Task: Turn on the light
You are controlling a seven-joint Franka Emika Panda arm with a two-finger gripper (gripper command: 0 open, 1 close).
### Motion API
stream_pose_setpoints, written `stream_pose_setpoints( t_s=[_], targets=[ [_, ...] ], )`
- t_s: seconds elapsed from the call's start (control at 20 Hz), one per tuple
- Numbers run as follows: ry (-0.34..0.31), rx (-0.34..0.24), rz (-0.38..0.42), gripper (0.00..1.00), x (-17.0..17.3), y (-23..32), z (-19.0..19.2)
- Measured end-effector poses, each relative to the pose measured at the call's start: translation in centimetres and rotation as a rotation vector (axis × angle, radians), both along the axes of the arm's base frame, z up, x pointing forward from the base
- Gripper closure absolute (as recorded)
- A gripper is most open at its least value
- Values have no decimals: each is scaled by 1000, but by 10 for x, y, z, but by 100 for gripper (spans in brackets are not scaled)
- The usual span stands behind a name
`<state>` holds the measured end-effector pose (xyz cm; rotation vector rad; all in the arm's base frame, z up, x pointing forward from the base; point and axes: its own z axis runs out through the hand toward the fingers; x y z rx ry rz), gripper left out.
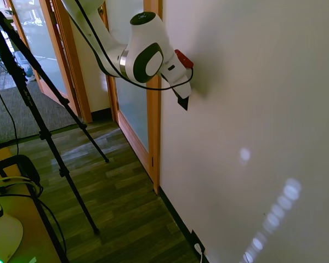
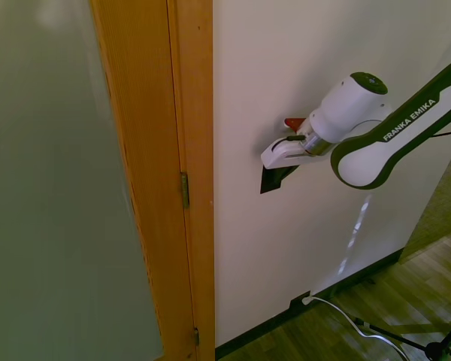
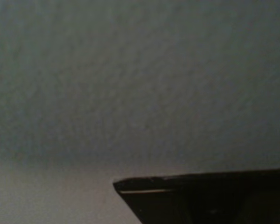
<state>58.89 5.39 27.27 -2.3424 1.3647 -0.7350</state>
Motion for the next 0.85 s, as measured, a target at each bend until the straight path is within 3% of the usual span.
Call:
stream_pose_setpoints(
  t_s=[0.2, 0.25, 0.5, 0.65, 0.85],
  targets=[
    [-102, 7, 8, 100, -18, -1, 3],
    [-116, 6, 10, 0, -21, -1, 5],
    [-73, -4, 55, 0, -23, -4, 10],
    [-8, 9, 48, 0, -51, -25, 3],
    [-115, 39, 58, 0, -122, -60, -1]
  ],
)
